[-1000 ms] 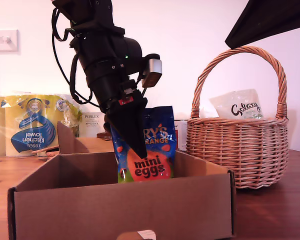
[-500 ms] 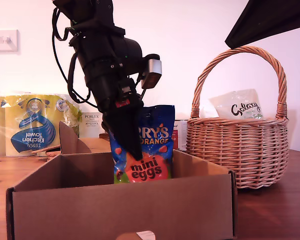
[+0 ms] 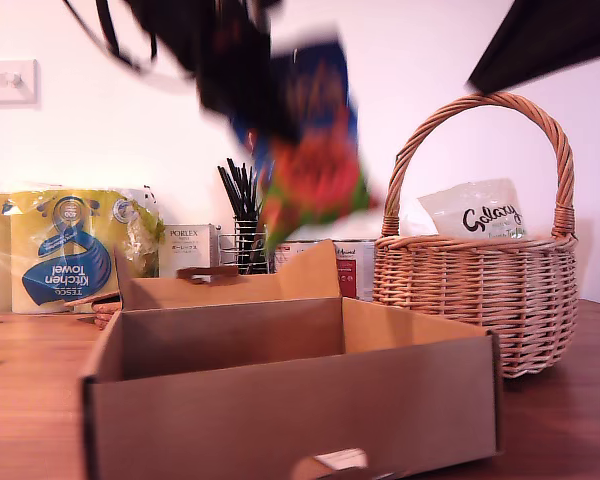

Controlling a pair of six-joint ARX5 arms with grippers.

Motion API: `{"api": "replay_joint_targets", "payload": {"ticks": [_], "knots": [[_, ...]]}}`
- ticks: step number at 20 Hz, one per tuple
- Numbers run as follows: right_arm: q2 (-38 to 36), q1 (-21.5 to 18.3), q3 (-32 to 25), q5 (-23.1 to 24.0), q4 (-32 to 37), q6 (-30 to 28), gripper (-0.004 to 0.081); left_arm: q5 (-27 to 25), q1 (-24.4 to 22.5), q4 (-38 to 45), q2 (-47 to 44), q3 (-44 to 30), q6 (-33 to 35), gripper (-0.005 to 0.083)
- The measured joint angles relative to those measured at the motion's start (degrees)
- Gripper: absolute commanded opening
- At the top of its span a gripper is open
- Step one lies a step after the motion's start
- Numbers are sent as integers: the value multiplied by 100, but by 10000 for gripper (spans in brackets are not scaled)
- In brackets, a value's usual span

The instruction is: Move the bags of Easter eggs from the cardboard box on the left into the woven basket on the right side.

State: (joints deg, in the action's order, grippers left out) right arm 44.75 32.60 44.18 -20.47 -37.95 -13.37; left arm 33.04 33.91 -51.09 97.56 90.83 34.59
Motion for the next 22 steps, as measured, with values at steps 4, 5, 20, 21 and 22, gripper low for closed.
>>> {"api": "replay_joint_targets", "payload": {"ticks": [4, 5, 20, 21, 22], "knots": [[-702, -11, 162, 186, -765, 127, -12, 118, 28, 1119, 105, 2, -446, -24], [-811, -33, 201, 284, -953, 133, -12, 94, 55, 1471, 140, 0, -522, -24], [-1139, -33, 221, 1021, -1528, 133, -12, -1958, 1025, 5075, 1786, -11, -791, -24], [-1139, -33, 221, 1038, -1528, 133, -12, -2203, 1102, 5281, 1838, -11, -748, -24], [-1139, -33, 221, 1040, -1528, 133, -12, -2389, 1163, 5462, 1851, -11, -732, -24]]}}
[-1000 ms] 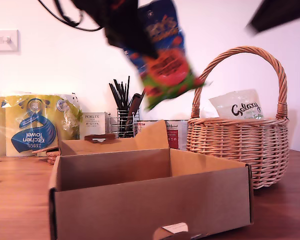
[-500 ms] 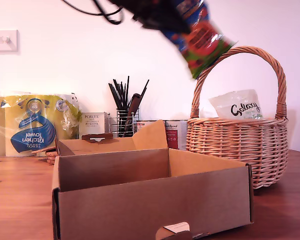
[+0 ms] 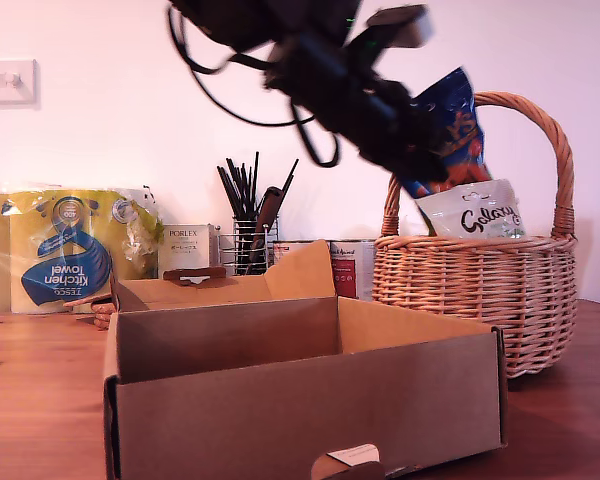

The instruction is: Move the bags of Easter eggs from the cardboard box on the left into the woven basket on the right side.

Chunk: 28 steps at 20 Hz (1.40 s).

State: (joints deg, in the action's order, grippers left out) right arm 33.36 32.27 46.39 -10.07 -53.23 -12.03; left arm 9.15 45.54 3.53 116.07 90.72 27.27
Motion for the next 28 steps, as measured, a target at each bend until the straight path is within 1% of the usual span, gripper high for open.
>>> {"api": "replay_joint_targets", "payload": {"ticks": [2, 5, 6, 7, 9, 10, 11, 15, 21, 23, 28], "knots": [[0, 0, 0, 2, 0, 0, -12, -151, 87, 133, 0, 2, 11, -24], [0, 0, 0, 2, -2, 2, -12, -210, 122, 87, 92, 2, 11, -21], [0, 0, 0, 2, 0, 2, -12, -214, 122, 28, 142, 2, 11, 21], [0, 0, 0, 2, 0, 0, -12, -221, 122, -61, 186, 2, 11, 103], [0, 0, 0, 2, 0, 0, -12, -273, 122, -105, 229, 2, 11, 337], [0, 0, 0, 2, 0, 0, -12, -315, 122, -114, 229, 2, 11, 405], [0, 0, 0, 2, 0, 0, -12, -332, 118, -114, 229, 2, 11, 429], [0, 0, 0, 2, 0, 0, -12, -372, 120, -304, 229, 7, 11, 431], [0, 0, 0, 2, 0, 0, -12, -369, 120, -914, 162, 15, 11, 442], [0, 0, 0, 2, 0, 0, -12, -345, 120, -1248, -46, 15, 11, 466], [0, 0, 0, 2, 9, 0, -12, -326, 122, -1980, -831, 42, 11, 465]]}}
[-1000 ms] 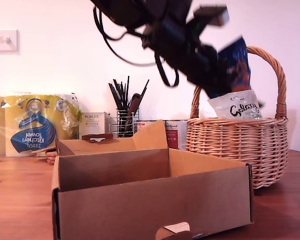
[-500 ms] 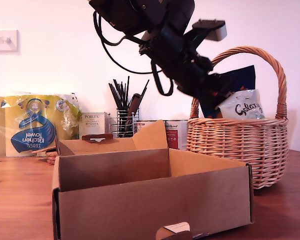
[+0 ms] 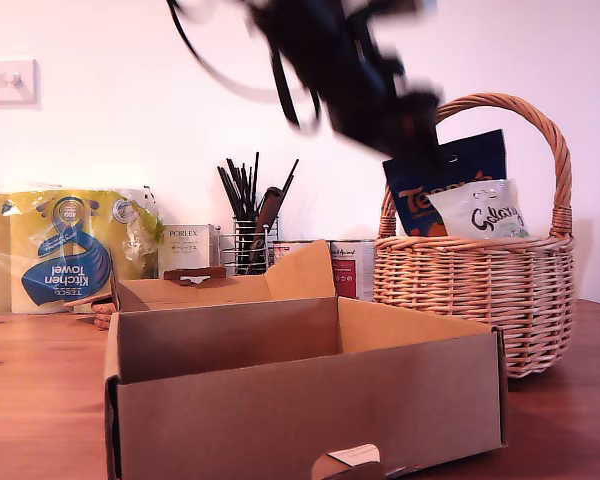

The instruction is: Move the bags of Easter eggs from the cardboard box on the left into the woven basket on the right side.

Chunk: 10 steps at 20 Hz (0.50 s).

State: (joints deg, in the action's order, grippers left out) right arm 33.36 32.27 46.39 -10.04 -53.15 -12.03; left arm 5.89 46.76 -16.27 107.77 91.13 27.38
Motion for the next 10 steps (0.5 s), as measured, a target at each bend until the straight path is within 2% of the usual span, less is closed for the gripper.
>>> {"api": "replay_joint_targets", "payload": {"ticks": [2, 3, 4, 6, 7, 10], "knots": [[2, 0, 0, 0, 55, 0, -12, -2, 0, -256, -173, 26, -20, 453], [26, 0, 0, 0, 127, 7, -12, -2, 0, -407, -219, 28, -101, 410], [66, 0, 0, 0, 262, 35, -12, 0, -2, -638, -245, 31, -249, 339], [219, 0, 0, 0, 627, 136, -12, 0, -2, -1134, -284, 31, -391, 45], [345, 0, 2, 2, 835, 151, -12, 2, -4, -1388, -319, 31, -466, -13], [879, 0, 7, 55, 1635, 356, -12, 35, -90, -1797, -564, 28, -1025, -23]]}}
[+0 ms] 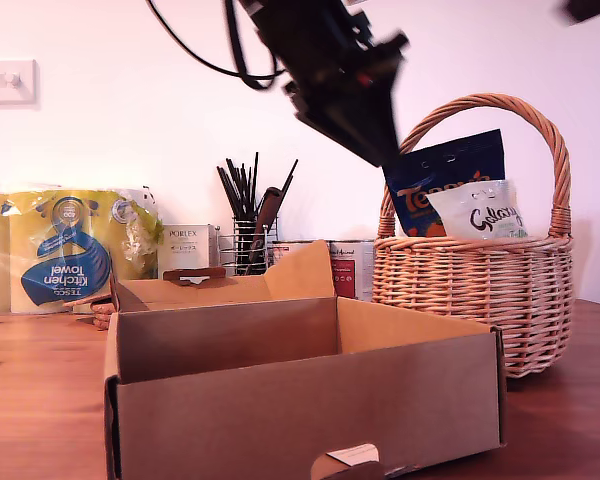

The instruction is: Move the bags of Easter eggs from the cardboard box on the left into the woven basket on the right side.

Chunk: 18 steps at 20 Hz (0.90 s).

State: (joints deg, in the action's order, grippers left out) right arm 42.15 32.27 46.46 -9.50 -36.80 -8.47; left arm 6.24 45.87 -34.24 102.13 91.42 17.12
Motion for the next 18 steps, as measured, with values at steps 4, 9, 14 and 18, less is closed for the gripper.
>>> {"api": "replay_joint_targets", "payload": {"ticks": [4, 9, 14, 18], "knots": [[586, -205, 4, 616, 1209, 116, -12, 22, -175, 42, -389, 0, -444, -23], [584, -1143, 4, 839, 1943, 225, -12, 20, -621, 1248, -1097, -1338, -776, -23], [393, -1932, -374, 389, 2369, 376, -12, 22, -1445, 2520, -2374, -3381, -1080, -24], [-81, -1996, -820, 363, 2341, 391, -12, 11, -2312, 3233, -3799, -4527, -1285, -23]]}}
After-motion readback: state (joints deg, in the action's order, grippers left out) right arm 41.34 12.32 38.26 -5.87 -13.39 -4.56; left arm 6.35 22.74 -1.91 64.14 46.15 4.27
